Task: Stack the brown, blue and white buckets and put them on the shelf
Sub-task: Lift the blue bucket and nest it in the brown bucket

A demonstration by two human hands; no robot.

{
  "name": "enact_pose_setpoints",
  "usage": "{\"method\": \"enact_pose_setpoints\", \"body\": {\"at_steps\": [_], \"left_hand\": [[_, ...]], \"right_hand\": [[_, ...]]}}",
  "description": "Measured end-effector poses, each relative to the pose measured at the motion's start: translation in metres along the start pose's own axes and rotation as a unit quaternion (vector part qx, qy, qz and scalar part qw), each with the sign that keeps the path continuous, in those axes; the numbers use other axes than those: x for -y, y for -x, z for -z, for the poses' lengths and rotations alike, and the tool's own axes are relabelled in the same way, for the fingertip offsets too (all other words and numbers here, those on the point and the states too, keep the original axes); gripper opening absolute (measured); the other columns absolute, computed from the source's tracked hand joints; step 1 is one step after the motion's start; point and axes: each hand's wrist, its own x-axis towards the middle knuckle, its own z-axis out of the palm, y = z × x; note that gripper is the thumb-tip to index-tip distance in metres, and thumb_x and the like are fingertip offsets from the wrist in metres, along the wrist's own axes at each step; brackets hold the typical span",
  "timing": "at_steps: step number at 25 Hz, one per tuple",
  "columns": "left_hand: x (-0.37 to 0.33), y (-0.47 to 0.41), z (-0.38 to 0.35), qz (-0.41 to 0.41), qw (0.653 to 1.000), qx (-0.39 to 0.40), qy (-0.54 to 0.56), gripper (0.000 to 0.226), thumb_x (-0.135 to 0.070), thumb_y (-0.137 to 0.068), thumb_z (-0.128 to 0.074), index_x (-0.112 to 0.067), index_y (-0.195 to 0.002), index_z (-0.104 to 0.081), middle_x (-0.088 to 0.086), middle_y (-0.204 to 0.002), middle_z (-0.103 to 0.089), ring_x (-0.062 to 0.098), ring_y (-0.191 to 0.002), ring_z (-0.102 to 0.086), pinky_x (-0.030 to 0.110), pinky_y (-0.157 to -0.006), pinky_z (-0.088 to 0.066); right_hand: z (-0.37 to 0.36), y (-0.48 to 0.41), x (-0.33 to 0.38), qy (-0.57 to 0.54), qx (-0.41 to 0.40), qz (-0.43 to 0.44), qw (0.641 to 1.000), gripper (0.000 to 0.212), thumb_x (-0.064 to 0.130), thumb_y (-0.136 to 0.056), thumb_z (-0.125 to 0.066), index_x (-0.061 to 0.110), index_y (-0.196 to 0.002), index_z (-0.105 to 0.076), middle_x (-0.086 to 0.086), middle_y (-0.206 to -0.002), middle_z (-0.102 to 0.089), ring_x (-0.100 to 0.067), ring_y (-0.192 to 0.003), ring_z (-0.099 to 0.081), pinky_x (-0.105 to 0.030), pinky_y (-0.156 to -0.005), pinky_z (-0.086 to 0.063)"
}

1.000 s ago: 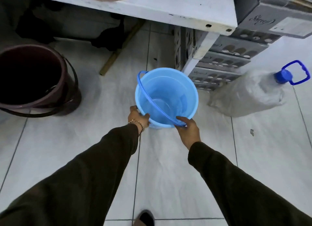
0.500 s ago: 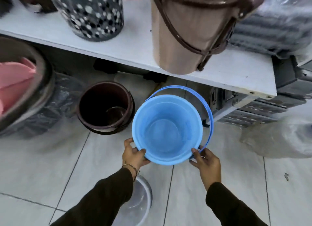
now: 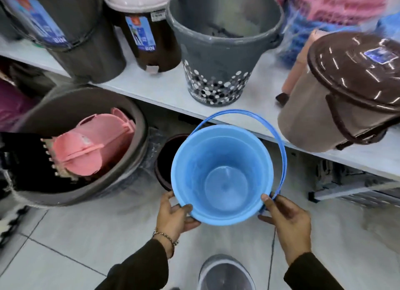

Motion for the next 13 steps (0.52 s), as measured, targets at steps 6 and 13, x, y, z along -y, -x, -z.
{"method": "enact_pose_setpoints", "body": {"at_steps": [6,13], "left_hand": [[-0.040,-0.018,0.050,-0.018,0.999,-0.042,0.012,0.050,0.007,-0.091,-0.054,-0.027,-0.124,-0.037,0.011,-0.103,-0.070,0.031,-0.065,-0.075,0.033,-0.051,-0.061],[-0.046,-0.117,0.073,-0.006,0.996,-0.080,-0.030,0.046,0.009,-0.091,-0.049,-0.025,-0.119,-0.033,0.007,-0.098,-0.060,0.030,-0.067,-0.070,0.041,-0.058,-0.062]], "right_hand": [[-0.072,-0.003,0.005,0.008,0.041,0.015,0.999,0.022,0.033,-0.074,-0.078,0.021,-0.093,-0.081,-0.004,-0.088,-0.080,-0.016,-0.079,-0.076,-0.031,-0.064,-0.063],[-0.147,-0.050,-0.058,-0.007,0.004,-0.054,0.999,0.016,0.016,-0.087,-0.073,0.009,-0.101,-0.076,-0.012,-0.088,-0.077,-0.020,-0.081,-0.076,-0.035,-0.073,-0.064]]}}
